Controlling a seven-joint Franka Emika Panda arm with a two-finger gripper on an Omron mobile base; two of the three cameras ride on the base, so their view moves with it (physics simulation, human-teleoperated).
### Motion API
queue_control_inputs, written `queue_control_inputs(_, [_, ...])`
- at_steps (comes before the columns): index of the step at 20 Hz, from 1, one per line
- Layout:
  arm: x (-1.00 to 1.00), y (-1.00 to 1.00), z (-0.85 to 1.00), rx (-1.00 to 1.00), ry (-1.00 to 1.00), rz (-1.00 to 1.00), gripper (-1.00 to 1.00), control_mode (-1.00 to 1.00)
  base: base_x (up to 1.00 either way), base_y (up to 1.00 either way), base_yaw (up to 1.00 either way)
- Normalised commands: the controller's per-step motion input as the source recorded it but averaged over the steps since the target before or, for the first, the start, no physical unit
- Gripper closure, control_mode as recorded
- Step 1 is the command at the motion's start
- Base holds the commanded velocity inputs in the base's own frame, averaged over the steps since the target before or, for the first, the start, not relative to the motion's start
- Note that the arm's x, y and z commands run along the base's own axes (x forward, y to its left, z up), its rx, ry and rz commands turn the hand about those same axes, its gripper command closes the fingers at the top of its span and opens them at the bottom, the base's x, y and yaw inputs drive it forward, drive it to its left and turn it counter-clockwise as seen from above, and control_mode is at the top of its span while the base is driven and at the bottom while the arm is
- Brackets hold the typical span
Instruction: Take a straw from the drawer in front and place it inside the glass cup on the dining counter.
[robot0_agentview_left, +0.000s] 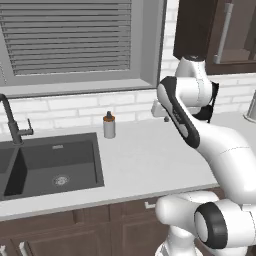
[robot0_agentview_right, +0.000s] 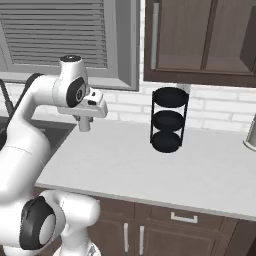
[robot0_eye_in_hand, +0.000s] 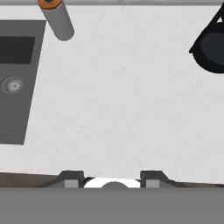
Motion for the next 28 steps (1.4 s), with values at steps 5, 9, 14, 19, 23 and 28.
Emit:
queue_control_inputs(5, [0.0, 0.0, 0.0, 0.0, 0.0, 0.0, -1.0, 1.0, -0.18, 0.0, 0.0])
queue_control_inputs(9, [0.0, 0.0, 0.0, 0.0, 0.0, 0.0, -1.0, 1.0, -0.87, 0.27, -0.01])
queue_control_inputs(14, [0.0, 0.0, 0.0, 0.0, 0.0, 0.0, -1.0, 1.0, -0.47, 0.64, -0.23])
queue_control_inputs(19, [0.0, 0.0, 0.0, 0.0, 0.0, 0.0, -1.0, 1.0, -0.03, 0.86, -0.55])
queue_control_inputs(23, [0.0, 0.0, 0.0, 0.0, 0.0, 0.0, -1.0, 1.0, 0.0, 0.71, -0.66])
queue_control_inputs(28, [0.0, 0.0, 0.0, 0.0, 0.0, 0.0, -1.0, 1.0, 0.0, 0.69, -0.66])
